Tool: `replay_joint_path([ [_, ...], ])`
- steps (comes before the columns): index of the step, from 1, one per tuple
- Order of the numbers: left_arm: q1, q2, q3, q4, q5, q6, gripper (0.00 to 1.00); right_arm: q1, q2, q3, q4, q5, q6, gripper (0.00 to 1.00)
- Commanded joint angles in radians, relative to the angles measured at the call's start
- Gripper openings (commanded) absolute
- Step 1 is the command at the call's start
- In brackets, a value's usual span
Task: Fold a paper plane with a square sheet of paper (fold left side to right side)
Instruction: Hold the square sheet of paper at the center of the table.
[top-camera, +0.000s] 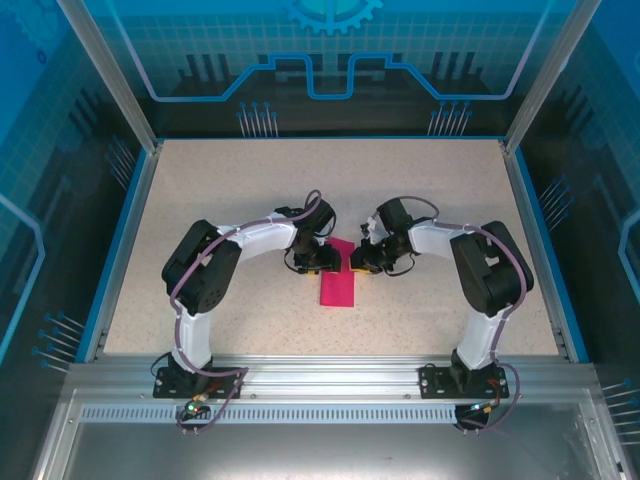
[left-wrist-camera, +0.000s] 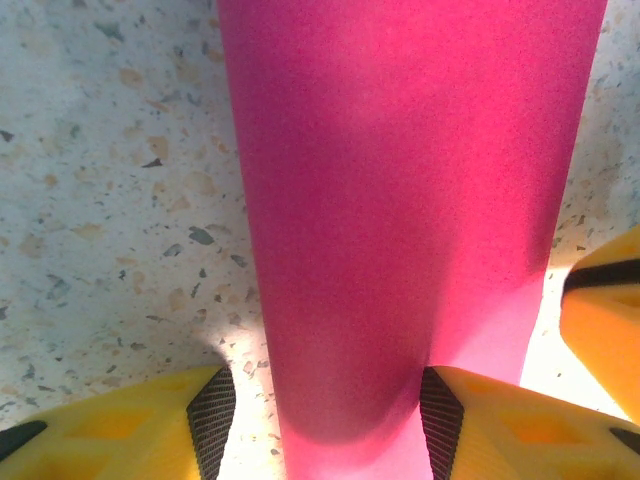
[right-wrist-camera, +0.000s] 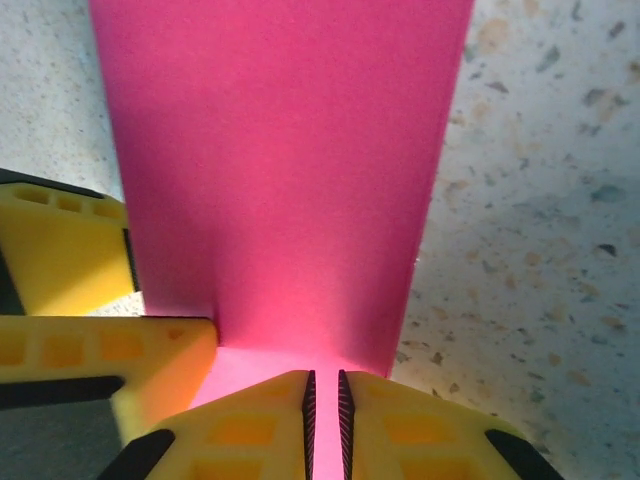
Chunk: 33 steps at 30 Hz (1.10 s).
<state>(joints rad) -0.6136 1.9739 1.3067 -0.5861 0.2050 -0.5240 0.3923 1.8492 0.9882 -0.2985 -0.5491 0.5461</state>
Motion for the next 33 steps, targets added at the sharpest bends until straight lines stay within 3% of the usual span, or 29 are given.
replay_joint_path([
  [1, -0.023, 0.052, 0.001, 0.0, -0.009, 0.013, 0.57, 0.015, 0.033, 0.018, -0.019, 0.017, 0.002, 0.16],
  [9, -0.02, 0.007, 0.011, -0.017, -0.027, 0.023, 0.58, 0.014, 0.08, 0.029, -0.113, 0.106, -0.03, 0.16],
  [20, 0.008, -0.206, -0.019, -0.054, -0.024, 0.028, 0.63, 0.015, 0.122, 0.029, -0.126, 0.127, -0.025, 0.16],
  [29, 0.007, -0.221, -0.104, 0.149, 0.232, -0.036, 0.48, 0.016, 0.125, 0.036, -0.135, 0.136, -0.026, 0.16],
  [33, 0.007, -0.176, -0.106, 0.186, 0.265, -0.051, 0.43, 0.016, 0.124, 0.038, -0.139, 0.139, -0.026, 0.16],
])
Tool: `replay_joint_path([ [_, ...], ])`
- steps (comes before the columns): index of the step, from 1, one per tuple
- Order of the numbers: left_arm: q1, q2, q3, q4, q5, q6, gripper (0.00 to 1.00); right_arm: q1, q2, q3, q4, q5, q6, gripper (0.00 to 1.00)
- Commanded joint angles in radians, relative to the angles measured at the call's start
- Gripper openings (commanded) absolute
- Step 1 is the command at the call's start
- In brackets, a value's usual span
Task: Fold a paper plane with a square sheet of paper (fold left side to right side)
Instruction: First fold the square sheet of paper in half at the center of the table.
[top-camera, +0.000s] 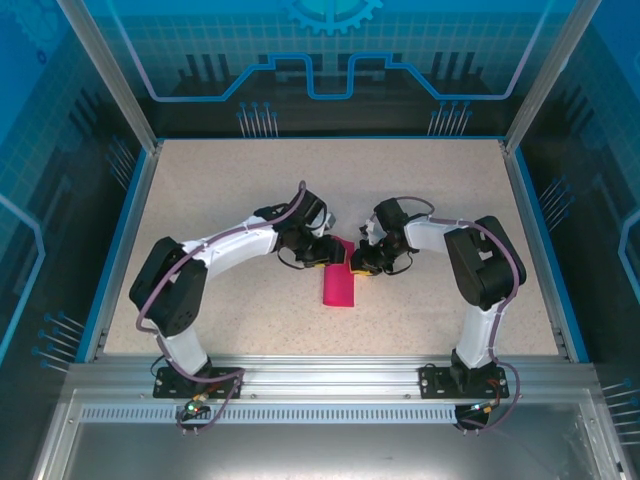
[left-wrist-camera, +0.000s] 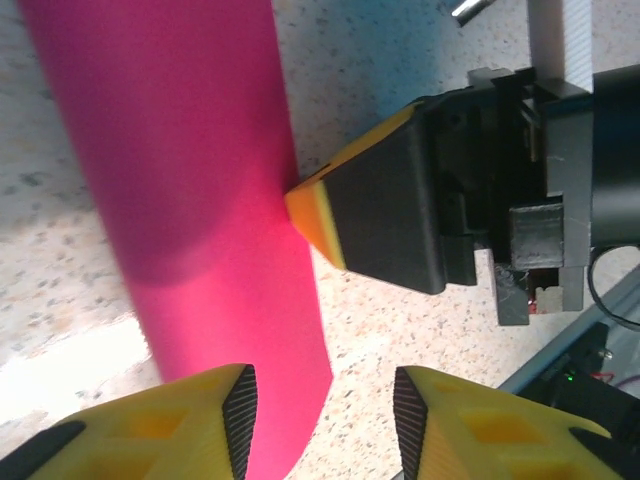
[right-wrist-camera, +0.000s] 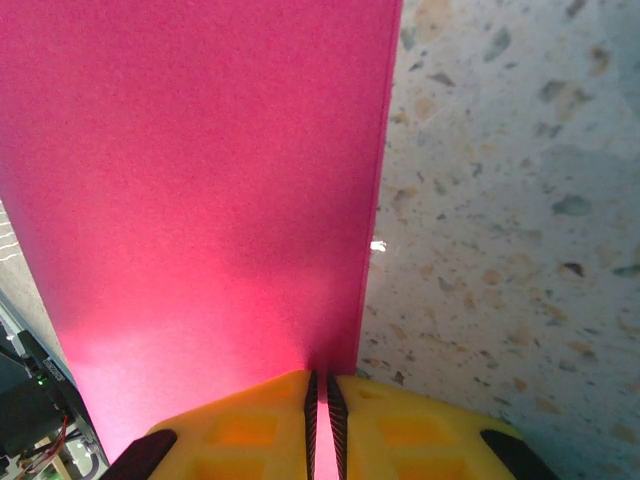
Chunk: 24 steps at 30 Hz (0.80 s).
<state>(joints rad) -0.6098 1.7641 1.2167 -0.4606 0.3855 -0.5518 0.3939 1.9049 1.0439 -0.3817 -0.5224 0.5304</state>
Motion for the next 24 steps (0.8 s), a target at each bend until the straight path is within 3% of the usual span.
replay_joint_path([
  [1, 0.003, 0.047, -0.016, 0.061, 0.084, -0.023, 0.42, 0.014, 0.069, -0.015, -0.056, 0.112, -0.01, 0.16],
  [24, 0.011, 0.18, -0.069, 0.011, -0.053, 0.039, 0.39, 0.015, 0.077, -0.011, -0.084, 0.14, -0.028, 0.16],
])
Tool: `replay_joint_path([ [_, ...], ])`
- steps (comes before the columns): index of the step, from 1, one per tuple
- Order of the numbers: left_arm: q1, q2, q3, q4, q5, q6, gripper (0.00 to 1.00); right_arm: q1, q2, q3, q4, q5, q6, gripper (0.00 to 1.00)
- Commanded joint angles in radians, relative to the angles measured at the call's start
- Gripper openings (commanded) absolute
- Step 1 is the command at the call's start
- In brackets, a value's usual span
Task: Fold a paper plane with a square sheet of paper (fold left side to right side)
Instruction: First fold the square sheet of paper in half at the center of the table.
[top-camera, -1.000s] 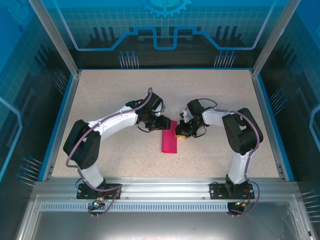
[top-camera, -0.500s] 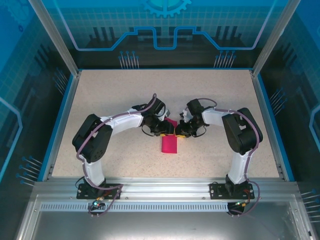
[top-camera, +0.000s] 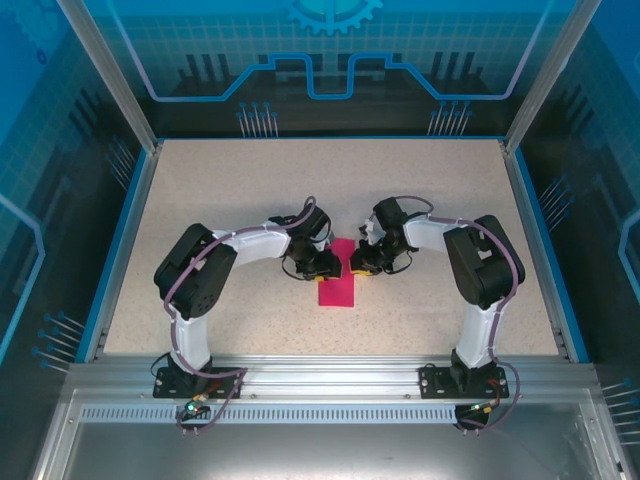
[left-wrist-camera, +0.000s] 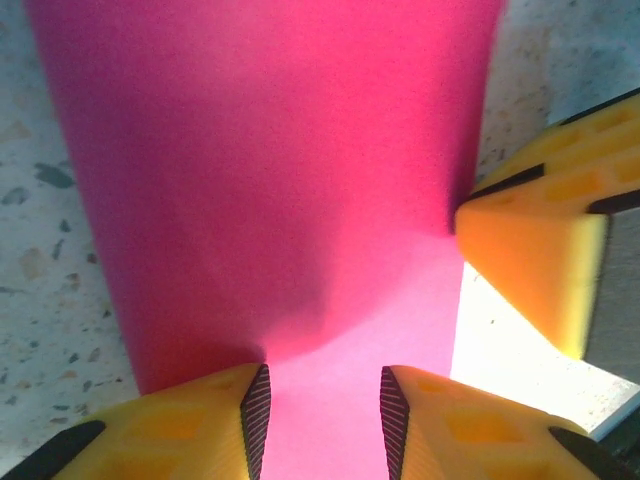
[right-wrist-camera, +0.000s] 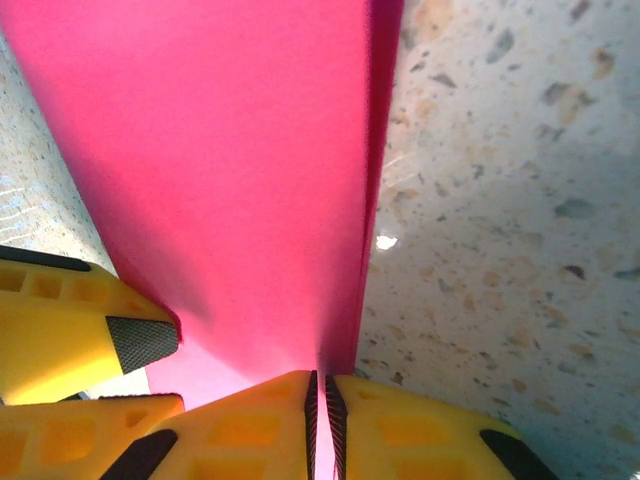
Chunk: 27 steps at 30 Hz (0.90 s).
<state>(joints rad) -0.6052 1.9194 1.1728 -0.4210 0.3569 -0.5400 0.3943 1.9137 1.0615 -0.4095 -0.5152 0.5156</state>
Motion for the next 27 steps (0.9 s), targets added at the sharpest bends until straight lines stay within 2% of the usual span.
replay_joint_path([
  [1, 0.007, 0.026, -0.028, -0.026, -0.025, 0.028, 0.39, 0.015, 0.066, -0.029, -0.05, 0.127, -0.017, 0.16],
  [6, 0.007, 0.034, -0.036, -0.025, -0.03, 0.029, 0.39, 0.014, 0.012, -0.034, 0.002, 0.056, -0.033, 0.16],
  [13, 0.007, 0.035, -0.037, -0.035, -0.036, 0.031, 0.38, 0.006, -0.121, 0.031, -0.034, 0.01, -0.084, 0.16],
  [17, 0.006, 0.034, -0.037, -0.032, -0.036, 0.028, 0.38, 0.019, -0.072, 0.081, -0.003, -0.038, -0.059, 0.15],
  [27, 0.004, 0.035, -0.035, -0.019, -0.034, 0.025, 0.38, 0.057, 0.091, 0.187, 0.014, -0.005, -0.005, 0.14],
])
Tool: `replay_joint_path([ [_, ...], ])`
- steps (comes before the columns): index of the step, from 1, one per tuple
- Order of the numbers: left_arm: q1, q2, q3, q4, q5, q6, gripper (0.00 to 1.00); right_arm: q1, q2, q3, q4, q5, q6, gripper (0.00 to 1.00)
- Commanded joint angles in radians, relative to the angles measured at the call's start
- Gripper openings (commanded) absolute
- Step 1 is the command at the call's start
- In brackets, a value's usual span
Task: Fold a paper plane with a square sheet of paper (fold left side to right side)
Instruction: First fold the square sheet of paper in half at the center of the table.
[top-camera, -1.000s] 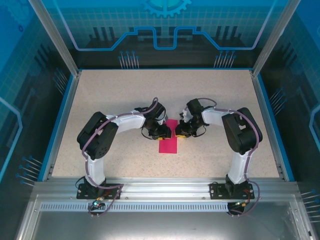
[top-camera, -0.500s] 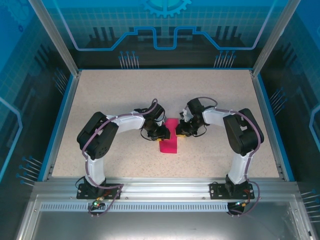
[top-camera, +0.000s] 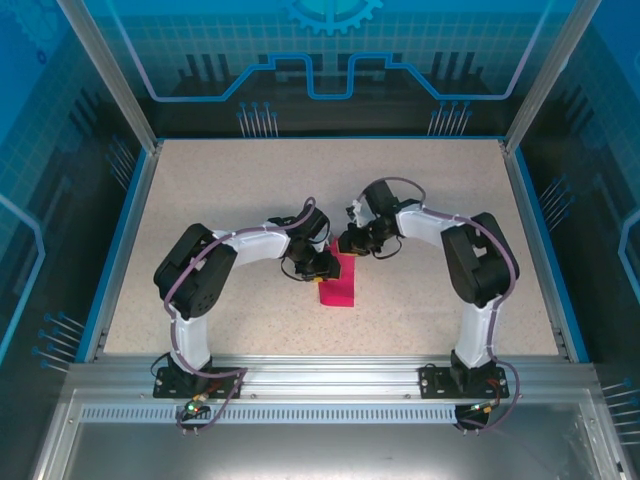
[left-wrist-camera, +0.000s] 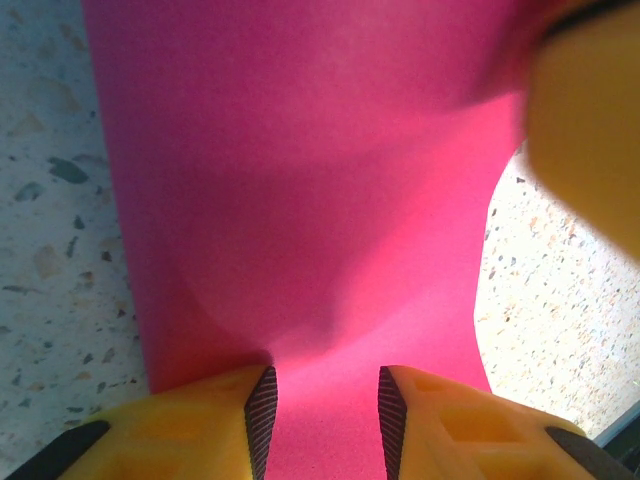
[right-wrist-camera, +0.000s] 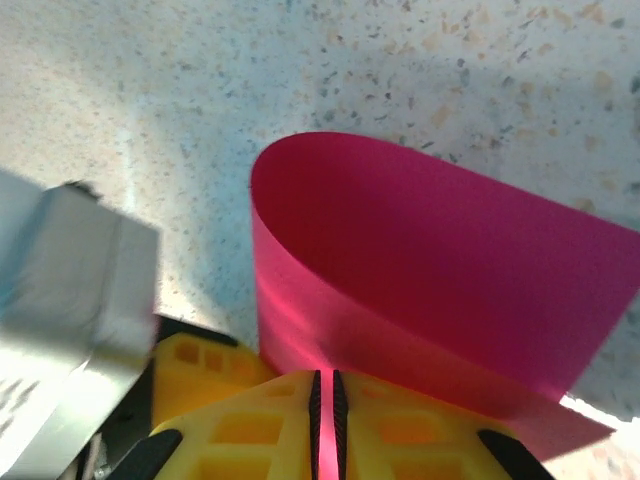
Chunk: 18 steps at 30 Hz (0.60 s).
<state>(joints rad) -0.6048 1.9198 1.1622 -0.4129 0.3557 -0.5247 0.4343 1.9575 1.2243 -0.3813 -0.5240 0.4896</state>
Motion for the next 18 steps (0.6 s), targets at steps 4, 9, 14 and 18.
replay_joint_path([
  [4, 0.004, 0.032, -0.029, -0.023, -0.028, 0.015, 0.38, 0.017, 0.087, 0.029, -0.04, 0.062, 0.027, 0.14],
  [9, -0.003, 0.008, -0.051, -0.011, -0.018, 0.041, 0.39, 0.018, 0.124, 0.028, -0.094, 0.136, 0.037, 0.14],
  [14, -0.008, -0.037, -0.099, 0.021, 0.014, 0.064, 0.39, 0.019, 0.142, 0.012, -0.099, 0.148, 0.061, 0.14],
  [18, -0.019, -0.076, -0.151, 0.051, 0.042, 0.081, 0.39, 0.018, 0.149, 0.007, -0.104, 0.156, 0.07, 0.14],
])
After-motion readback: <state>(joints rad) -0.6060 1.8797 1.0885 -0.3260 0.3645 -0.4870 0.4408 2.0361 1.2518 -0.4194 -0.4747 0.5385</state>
